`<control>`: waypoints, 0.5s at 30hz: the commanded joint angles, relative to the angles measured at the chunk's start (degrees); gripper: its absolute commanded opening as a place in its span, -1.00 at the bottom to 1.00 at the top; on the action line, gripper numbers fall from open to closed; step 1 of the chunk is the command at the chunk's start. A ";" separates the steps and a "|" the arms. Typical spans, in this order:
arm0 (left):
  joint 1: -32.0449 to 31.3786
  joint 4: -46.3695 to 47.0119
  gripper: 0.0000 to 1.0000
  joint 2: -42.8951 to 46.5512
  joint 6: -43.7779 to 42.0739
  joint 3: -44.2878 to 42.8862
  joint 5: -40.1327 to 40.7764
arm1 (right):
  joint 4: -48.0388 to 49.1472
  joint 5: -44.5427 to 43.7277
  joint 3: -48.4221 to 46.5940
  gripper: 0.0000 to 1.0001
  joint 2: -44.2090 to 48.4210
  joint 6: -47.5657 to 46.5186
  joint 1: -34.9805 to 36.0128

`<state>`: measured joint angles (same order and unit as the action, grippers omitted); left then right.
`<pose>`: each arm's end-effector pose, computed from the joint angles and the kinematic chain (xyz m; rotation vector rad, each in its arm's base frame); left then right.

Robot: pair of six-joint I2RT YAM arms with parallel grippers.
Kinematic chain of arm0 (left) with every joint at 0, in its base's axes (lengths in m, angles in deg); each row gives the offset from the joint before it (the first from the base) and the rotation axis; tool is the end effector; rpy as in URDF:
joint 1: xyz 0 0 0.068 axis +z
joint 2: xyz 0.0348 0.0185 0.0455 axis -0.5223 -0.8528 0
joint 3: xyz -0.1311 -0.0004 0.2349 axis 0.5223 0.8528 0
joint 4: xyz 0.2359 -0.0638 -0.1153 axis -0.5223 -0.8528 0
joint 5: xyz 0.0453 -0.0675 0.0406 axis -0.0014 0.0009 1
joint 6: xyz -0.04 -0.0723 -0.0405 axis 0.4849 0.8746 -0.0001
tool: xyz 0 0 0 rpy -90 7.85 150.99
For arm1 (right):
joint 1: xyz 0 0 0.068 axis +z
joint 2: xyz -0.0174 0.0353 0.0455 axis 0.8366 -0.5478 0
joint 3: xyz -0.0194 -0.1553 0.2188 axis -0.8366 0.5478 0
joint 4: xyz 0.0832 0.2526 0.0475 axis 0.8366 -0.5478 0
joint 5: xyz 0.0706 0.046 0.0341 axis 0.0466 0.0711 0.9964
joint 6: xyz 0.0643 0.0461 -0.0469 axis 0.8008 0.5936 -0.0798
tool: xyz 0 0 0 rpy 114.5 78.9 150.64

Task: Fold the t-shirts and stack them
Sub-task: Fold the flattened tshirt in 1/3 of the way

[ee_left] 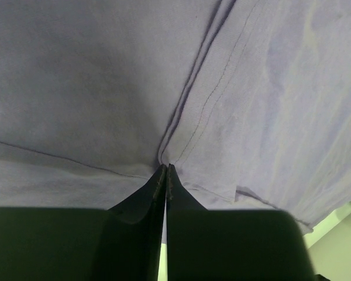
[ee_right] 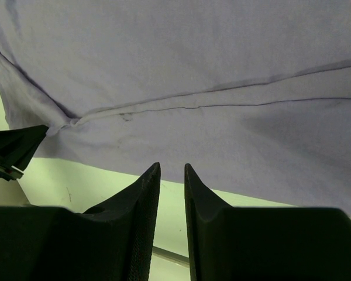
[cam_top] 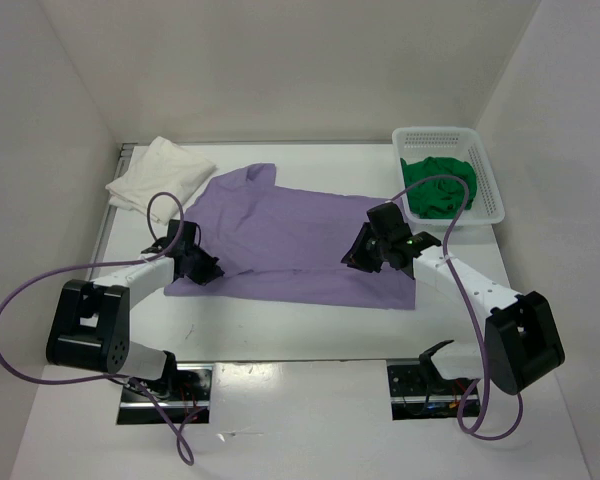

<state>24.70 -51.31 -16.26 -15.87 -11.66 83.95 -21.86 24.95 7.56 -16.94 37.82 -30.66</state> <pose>0.2884 -0.0394 0.1071 -1.2923 2.3079 -0.5508 0.2670 0.1385 0.1786 0.4889 2.5364 0.6429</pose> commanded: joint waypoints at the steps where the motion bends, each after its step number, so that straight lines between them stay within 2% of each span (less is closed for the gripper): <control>1: -0.33 0.94 -0.97 -1.16 0.43 -1.55 -1.26 | 1.44 -0.38 -0.11 -0.43 1.62 -1.37 0.50; 9: -2.09 -0.21 -1.00 -2.22 -0.10 -6.03 0.67 | 0.92 -0.91 -0.63 -0.40 2.14 -1.37 0.50; 15: -3.15 1.55 -1.00 -6.25 -0.10 -12.95 0.15 | 0.92 -0.91 -0.63 -0.40 2.14 -1.37 -0.03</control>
<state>22.21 -51.75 -20.37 -15.96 -20.36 83.88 -21.86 24.90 7.56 -16.57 37.56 -30.68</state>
